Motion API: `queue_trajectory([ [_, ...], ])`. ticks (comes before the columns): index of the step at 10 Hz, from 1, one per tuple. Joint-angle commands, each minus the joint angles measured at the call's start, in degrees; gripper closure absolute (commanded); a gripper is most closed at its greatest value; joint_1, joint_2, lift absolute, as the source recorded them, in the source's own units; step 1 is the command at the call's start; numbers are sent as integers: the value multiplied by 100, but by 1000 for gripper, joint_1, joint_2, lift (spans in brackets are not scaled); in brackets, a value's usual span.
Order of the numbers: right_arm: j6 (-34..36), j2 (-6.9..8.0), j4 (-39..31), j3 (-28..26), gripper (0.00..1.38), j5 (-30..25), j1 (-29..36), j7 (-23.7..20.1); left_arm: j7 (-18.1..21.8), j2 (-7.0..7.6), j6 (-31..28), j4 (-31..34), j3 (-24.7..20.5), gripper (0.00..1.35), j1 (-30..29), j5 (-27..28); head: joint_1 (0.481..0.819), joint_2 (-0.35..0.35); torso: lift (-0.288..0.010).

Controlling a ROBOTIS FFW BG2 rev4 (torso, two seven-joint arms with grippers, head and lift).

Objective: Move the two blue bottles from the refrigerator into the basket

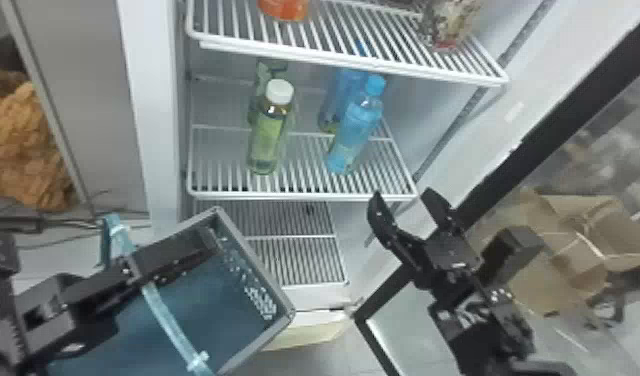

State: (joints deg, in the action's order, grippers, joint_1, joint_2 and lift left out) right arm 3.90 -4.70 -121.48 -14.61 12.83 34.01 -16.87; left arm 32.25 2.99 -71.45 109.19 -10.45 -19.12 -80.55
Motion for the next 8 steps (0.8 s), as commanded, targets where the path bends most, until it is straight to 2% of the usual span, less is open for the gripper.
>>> queue_trajectory([
  [1, 46, -31, 300, 112, 183, -15, -378, 0, 0, 0, -13, -14, -6, 1188, 0, 0, 695, -350, -216],
  [5, 144, -163, 1032, 421, 179, -95, -1137, 0, -8, -9, -41, -56, 17, 1188, 0, 11, 695, -350, -216],
  [8, 201, -163, 1608, 672, 179, -221, -1700, 149, -8, -9, -41, -56, 17, 1188, 0, 11, 695, -339, -216],
])
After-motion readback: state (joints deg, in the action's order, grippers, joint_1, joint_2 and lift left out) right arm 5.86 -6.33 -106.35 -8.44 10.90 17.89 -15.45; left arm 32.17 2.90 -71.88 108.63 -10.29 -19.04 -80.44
